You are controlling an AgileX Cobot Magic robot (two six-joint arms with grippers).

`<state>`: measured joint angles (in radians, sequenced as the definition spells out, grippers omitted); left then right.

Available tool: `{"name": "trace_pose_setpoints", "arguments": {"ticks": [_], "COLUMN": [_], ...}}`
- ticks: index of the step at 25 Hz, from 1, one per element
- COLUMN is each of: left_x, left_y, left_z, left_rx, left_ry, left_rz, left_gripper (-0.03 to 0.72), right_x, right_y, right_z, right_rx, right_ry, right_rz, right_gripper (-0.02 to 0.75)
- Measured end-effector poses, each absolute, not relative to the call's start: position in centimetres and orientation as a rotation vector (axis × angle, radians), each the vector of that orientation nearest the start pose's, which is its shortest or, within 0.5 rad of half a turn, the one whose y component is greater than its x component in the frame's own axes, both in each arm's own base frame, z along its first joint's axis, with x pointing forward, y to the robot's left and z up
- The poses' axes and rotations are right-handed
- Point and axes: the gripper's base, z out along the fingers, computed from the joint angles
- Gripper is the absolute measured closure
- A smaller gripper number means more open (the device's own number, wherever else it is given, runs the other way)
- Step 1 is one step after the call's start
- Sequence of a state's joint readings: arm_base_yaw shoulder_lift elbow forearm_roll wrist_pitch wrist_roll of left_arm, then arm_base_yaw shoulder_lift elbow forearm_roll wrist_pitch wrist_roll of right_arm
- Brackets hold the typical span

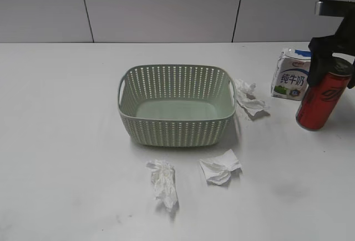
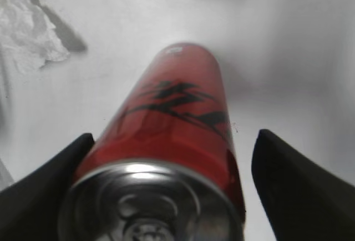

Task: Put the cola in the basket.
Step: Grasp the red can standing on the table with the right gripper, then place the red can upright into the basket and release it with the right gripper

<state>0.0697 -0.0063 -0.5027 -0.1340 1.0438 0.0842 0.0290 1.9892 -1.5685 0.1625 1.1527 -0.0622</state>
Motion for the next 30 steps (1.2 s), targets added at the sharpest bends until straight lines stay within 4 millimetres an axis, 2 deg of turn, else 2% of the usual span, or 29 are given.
{"name": "trace_pose_setpoints", "arguments": {"ticks": [4,8,18,22,24,26,30], "left_x": [-0.5,-0.5,-0.5,-0.5,-0.5,-0.5,-0.5], "left_y": [-1.1,-1.1,-1.1,-1.1,-1.1,-1.1,-1.1], "left_z": [28.0,28.0,28.0,28.0,28.0,28.0,28.0], "left_rx": [0.020,0.020,0.020,0.020,0.020,0.020,0.020], "left_ry": [2.012,2.012,2.012,2.012,2.012,2.012,2.012], "left_rz": [-0.062,-0.062,-0.062,-0.062,-0.062,-0.062,-0.062], "left_gripper": [0.449,0.449,0.449,0.449,0.449,0.449,0.449], "right_x": [40.2,40.2,40.3,40.0,39.6,38.9,37.4], "right_y": [2.4,2.4,2.4,2.8,3.6,5.2,10.1], "right_z": [20.8,20.8,21.0,22.4,23.8,25.6,28.5], "right_rx": [-0.033,-0.031,-0.024,-0.074,-0.134,-0.212,-0.405], "right_ry": [3.073,3.073,3.070,3.048,3.015,2.967,2.876], "right_rz": [0.208,0.205,0.210,0.161,0.114,0.094,0.117], "right_gripper": [0.110,0.213,0.213,0.213,0.213,0.213,0.213]}}
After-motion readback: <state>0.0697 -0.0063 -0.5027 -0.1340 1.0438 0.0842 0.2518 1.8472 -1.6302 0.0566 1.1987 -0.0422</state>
